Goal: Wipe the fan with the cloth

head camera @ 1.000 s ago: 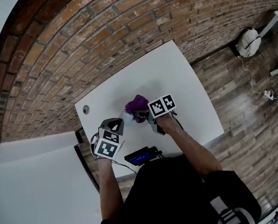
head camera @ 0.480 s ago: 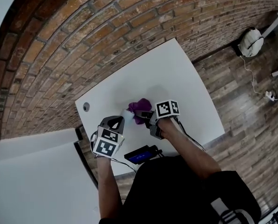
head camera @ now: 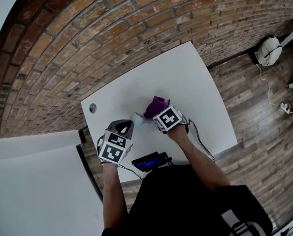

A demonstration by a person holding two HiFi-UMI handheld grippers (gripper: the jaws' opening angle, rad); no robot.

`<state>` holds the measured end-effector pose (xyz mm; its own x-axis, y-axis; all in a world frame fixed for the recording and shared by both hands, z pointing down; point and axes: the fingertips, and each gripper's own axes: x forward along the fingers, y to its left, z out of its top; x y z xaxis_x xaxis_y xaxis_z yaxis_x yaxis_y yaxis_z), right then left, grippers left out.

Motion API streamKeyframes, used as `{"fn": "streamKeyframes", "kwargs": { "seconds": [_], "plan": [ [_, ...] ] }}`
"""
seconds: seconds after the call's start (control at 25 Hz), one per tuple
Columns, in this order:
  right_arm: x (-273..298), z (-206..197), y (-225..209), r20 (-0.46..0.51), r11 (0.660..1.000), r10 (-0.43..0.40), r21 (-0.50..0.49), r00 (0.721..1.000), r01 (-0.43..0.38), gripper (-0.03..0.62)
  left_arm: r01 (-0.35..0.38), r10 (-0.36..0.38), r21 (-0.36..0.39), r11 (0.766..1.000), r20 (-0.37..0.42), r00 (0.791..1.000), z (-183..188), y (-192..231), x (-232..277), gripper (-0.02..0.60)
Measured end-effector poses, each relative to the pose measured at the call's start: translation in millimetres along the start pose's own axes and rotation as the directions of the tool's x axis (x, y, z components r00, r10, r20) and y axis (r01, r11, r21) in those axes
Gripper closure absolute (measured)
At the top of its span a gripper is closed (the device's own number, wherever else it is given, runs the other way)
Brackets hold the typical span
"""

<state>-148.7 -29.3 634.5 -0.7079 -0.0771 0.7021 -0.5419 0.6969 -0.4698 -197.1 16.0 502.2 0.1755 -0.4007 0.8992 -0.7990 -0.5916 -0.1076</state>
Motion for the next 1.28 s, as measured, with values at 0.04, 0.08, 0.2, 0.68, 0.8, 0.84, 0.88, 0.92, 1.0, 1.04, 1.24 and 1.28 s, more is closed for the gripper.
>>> {"fn": "streamKeyframes", "kwargs": {
  "seconds": [0.04, 0.08, 0.2, 0.68, 0.8, 0.84, 0.88, 0.92, 1.0, 1.04, 1.24, 1.28],
  "plan": [
    [-5.3, 11.4, 0.1, 0.055, 0.998, 0.037, 0.052, 0.998, -0.040, 0.517, 0.000, 0.000, -0.004, 1.000, 0.003, 1.000, -0.2, 0.3, -0.1, 0.581],
    [-10.0, 24.3, 4.3, 0.121, 0.985, 0.106, 0.126, 0.987, -0.121, 0.517, -0.001, 0.001, -0.007, 1.000, 0.006, 1.000, -0.5, 0.7, -0.2, 0.582],
    [-9.6, 52.8, 30.2, 0.242, 0.883, 0.323, 0.271, 0.915, -0.383, 0.517, -0.007, 0.007, -0.014, 1.000, 0.010, 1.000, -1.7, 1.6, -1.1, 0.581],
    [11.6, -33.0, 16.4, -0.197, 0.959, 0.279, 0.108, 0.940, -0.263, 0.517, -0.010, 0.010, -0.028, 1.000, 0.021, 1.000, 0.8, 1.2, -0.2, 0.583],
    [-9.6, -6.6, -10.4, -0.108, 0.983, 0.178, 0.073, 0.978, -0.171, 0.517, -0.012, 0.013, -0.030, 0.999, 0.028, 1.000, -0.5, 2.9, -1.1, 0.583],
    [-14.1, 17.1, -14.2, -0.031, 0.983, 0.168, 0.082, 0.985, -0.165, 0.517, -0.017, 0.018, -0.029, 0.999, 0.029, 0.999, -0.9, 4.0, -1.4, 0.583],
    [-15.7, 40.5, -12.8, 0.040, 0.979, 0.180, 0.094, 0.983, -0.183, 0.517, -0.021, 0.021, -0.028, 0.999, 0.029, 0.999, -1.1, 4.5, -1.4, 0.583],
    [-12.9, 59.6, -6.9, 0.088, 0.971, 0.208, 0.104, 0.974, -0.216, 0.517, -0.023, 0.024, -0.029, 0.999, 0.029, 0.999, -1.6, 4.4, -1.3, 0.583],
    [7.2, 76.9, 10.7, 0.099, 0.952, 0.275, 0.112, 0.956, -0.285, 0.517, -0.024, 0.025, -0.033, 0.999, 0.027, 0.999, -2.7, 3.2, -1.1, 0.583],
    [22.6, 74.5, 18.2, 0.068, 0.946, 0.298, 0.111, 0.952, -0.304, 0.517, -0.023, 0.024, -0.035, 0.999, 0.027, 0.999, -2.9, 2.3, -1.0, 0.583],
    [61.8, 28.0, 25.8, -0.051, 0.937, 0.315, 0.178, 0.948, -0.302, 0.517, -0.025, 0.026, -0.039, 0.999, 0.027, 0.999, -1.6, 0.3, -0.6, 0.583],
    [55.3, 24.2, 23.3, -0.046, 0.939, 0.304, 0.183, 0.952, -0.291, 0.517, -0.026, 0.027, -0.036, 0.999, 0.027, 0.999, -1.3, 0.9, -0.6, 0.583]
  ]
}}
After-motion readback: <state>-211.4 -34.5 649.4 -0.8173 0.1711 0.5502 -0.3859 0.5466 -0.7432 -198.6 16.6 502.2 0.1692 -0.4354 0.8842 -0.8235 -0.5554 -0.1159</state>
